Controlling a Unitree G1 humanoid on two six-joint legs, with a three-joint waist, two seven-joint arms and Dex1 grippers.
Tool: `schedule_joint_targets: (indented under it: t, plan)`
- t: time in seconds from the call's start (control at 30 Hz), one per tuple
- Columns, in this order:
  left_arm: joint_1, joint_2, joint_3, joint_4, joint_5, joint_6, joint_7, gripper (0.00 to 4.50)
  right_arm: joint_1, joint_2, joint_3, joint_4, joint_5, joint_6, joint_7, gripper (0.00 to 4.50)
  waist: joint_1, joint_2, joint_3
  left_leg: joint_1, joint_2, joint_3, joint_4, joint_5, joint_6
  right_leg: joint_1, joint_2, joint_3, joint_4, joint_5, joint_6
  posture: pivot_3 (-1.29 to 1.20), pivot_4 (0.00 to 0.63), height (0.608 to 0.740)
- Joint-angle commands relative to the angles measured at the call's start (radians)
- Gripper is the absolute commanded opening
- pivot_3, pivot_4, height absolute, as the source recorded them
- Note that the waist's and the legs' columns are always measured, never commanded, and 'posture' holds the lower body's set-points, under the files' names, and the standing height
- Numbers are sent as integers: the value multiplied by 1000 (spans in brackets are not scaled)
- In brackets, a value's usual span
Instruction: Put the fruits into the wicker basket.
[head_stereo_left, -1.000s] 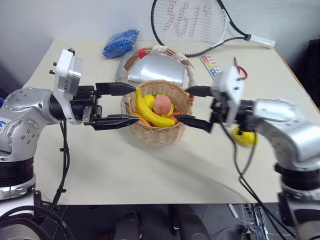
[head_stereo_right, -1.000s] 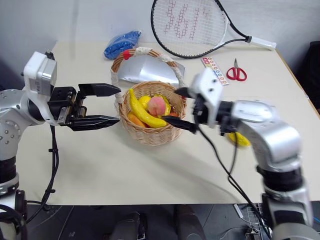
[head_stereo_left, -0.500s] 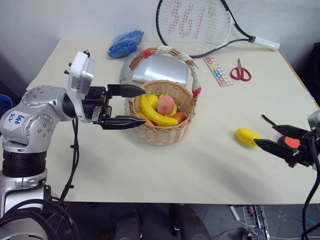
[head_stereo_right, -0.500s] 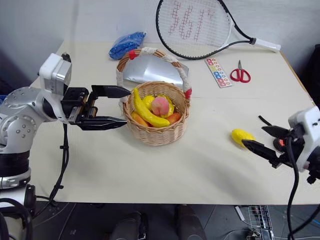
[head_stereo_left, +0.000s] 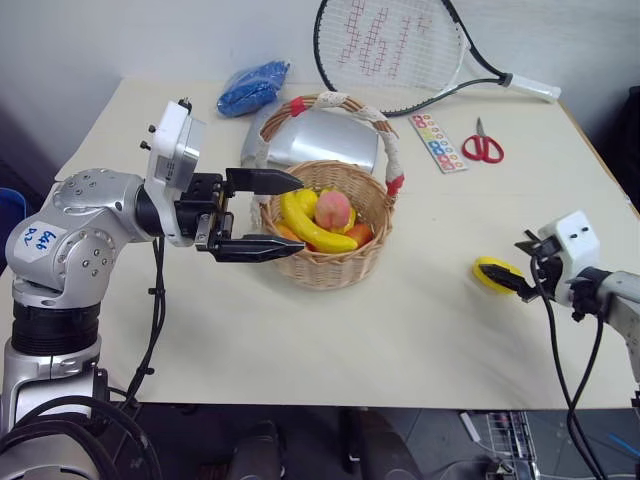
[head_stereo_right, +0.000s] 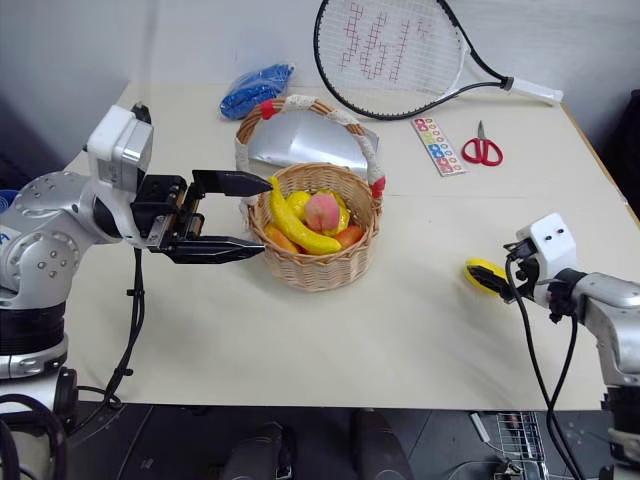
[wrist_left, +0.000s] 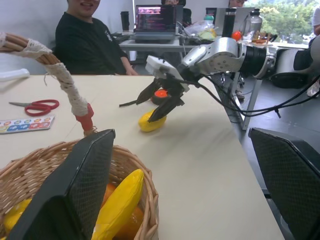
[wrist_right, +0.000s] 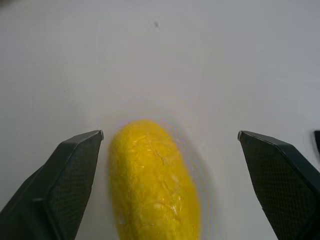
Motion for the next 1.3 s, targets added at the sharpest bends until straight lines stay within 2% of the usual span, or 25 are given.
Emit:
schedule_joint_targets:
  t: [0.03, 0.1, 0.23, 0.33, 0.4, 0.47, 0.53, 0.6, 0.67, 0.73, 0.87, 0.97, 1.07, 1.23, 1.27, 1.3]
  plan:
    - [-1, 17, 40, -43, -16, 1, 17, 4500, -31, -6, 12, 87, -16, -15, 34, 4473, 2, 0, 0, 0, 0, 0, 0, 0, 0, 0, 0, 0, 0, 0, 0, 0, 150, 740]
    - [0, 22, 48, -45, -16, 2, 23, 4500, -47, -5, 15, 131, -21, -26, 29, 4473, 1, 0, 0, 0, 0, 0, 0, 0, 0, 0, 0, 0, 0, 0, 0, 0, 150, 740]
    - [9, 26, 59, -46, -14, 4, 32, 4500, -42, -4, -14, 136, 4, -38, 45, 3215, 0, 0, 0, 0, 0, 0, 1, 0, 0, 0, 0, 0, 1, 0, 0, 0, 150, 740]
    - [24, 36, 71, -39, -9, 2, 36, 4500, -10, -10, -69, 47, 83, -7, 99, 2148, 1, 1, 0, 0, 0, 0, 1, 0, 0, 0, 0, 0, 1, 0, 0, 0, 150, 740]
    - [38, 45, 81, -34, -7, 1, 41, 4500, 17, -20, -106, -44, 150, 26, 148, 1837, 1, 1, 0, 0, 0, 0, 1, 0, 0, 0, 0, 0, 1, 0, 0, 0, 150, 740]
    - [53, 55, 91, -29, 0, -6, 39, 4500, 32, -28, -132, -156, 229, 85, 185, 1832, -1, 1, 0, 0, 0, 0, 1, 0, 0, 0, 0, 0, 1, 0, 0, 0, 150, 740]
    - [65, 72, 108, -27, 0, -7, 41, 4500, -21, -30, -139, -340, 398, 233, 193, 1832, -9, 2, 0, 1, 1, 1, 1, 0, 0, 0, 0, 0, 2, 0, 0, 0, 150, 740]
    - [67, 80, 117, -24, -3, -6, 45, 4500, -97, -9, -111, -434, 460, 302, 141, 1832, -14, 2, 0, 1, 1, 1, 1, 0, -1, 0, 0, 0, 4, 0, 0, 0, 150, 740]
    - [61, 77, 113, -20, 1, -11, 50, 4500, -247, 93, -28, -476, 472, 345, 23, 1832, -24, 2, 0, 2, 1, 0, 1, 0, -1, 0, 0, 0, 4, 0, 0, 0, 150, 740]
    - [53, 71, 104, -16, 7, -15, 55, 4500, -345, 174, 34, -480, 455, 369, -59, 1832, -23, 1, 0, 1, 1, -1, 1, 1, -1, 0, 0, -1, 4, 0, 0, 0, 150, 740]
    - [39, 59, 88, -25, 15, -25, 62, 4500, -488, 347, 194, -396, 299, 343, -236, 1832, -23, 1, 0, -2, 0, -1, 1, 1, -1, -3, -1, -1, 5, 0, -1, 0, 150, 740]
    - [28, 58, 89, -33, 8, -19, 68, 4500, -510, 414, 232, -352, 248, 339, -290, 1832, -19, 1, 0, -4, 0, -1, 1, 0, -1, -4, -2, -2, 4, 0, -1, 0, 150, 740]
    - [35, 67, 97, -40, 9, -20, 64, 4500, -497, 434, 285, -352, 180, 317, -322, 1832, -18, 1, 0, -5, 0, -1, 1, 0, 1, -4, -3, -3, 6, 0, -1, 0, 150, 740]
    - [49, 74, 107, -48, 7, -22, 67, 4500, -463, 452, 213, -420, 239, 402, -345, 3438, -24, 1, 0, -5, 0, -1, 1, -1, 1, -4, -3, -3, 6, 0, -1, 0, 150, 740]
    - [52, 74, 109, -50, 6, -22, 68, 4500, -458, 451, 208, -434, 243, 411, -347, 3882, -24, 1, 0, -5, 1, -1, 1, -1, 1, -4, -3, -3, 7, 0, -1, 0, 150, 740]
    - [56, 74, 112, -51, 5, -22, 70, 4500, -444, 441, 190, -467, 260, 434, -345, 4115, -24, 1, 0, -5, 1, -1, 1, -1, 1, -4, -3, -3, 7, 0, -1, 0, 150, 740]
